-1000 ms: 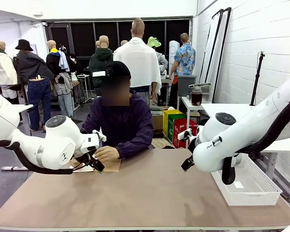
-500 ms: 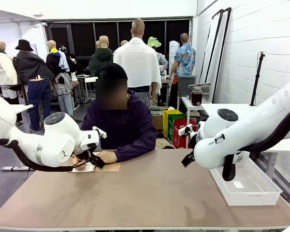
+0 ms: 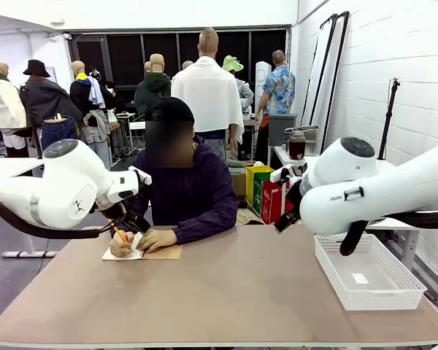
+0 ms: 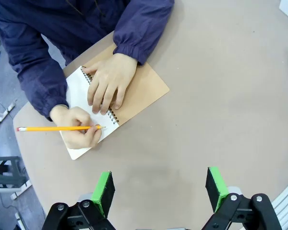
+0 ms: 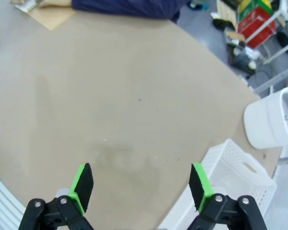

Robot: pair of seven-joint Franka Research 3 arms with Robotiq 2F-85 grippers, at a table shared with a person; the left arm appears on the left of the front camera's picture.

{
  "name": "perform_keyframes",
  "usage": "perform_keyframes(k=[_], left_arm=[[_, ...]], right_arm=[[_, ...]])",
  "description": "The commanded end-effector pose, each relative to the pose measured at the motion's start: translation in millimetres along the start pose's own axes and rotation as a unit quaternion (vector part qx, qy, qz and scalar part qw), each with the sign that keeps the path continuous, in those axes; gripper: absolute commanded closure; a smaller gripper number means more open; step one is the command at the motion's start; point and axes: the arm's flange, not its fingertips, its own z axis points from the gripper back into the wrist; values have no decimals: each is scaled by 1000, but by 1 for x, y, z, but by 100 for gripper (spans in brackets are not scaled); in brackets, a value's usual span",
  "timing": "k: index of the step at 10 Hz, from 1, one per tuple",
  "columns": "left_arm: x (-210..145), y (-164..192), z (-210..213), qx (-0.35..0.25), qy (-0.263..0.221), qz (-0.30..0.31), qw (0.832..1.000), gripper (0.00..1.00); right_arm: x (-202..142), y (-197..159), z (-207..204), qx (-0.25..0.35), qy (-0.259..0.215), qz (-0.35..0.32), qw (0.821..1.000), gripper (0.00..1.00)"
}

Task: Sort the paper based on its condition.
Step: If a person hands you a paper, place it in the Organizing basket , and if it's crumpled, put it in the Trash can.

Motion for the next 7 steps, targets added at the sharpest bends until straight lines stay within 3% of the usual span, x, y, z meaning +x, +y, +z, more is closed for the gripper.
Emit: perform_keyframes(k=[1, 3, 7], left_arm=[[4, -5, 29, -9, -9, -1, 1000, 0], [3, -11, 56, -13, -28, -4, 1000, 0], [4, -18, 81, -16, -45, -15, 999, 0]], right_arm=[[2, -1, 27, 20, -21, 16, 999, 0], [4, 7, 56, 25, -48, 36, 998, 0], [8, 5, 73, 34, -76, 44, 996, 0]])
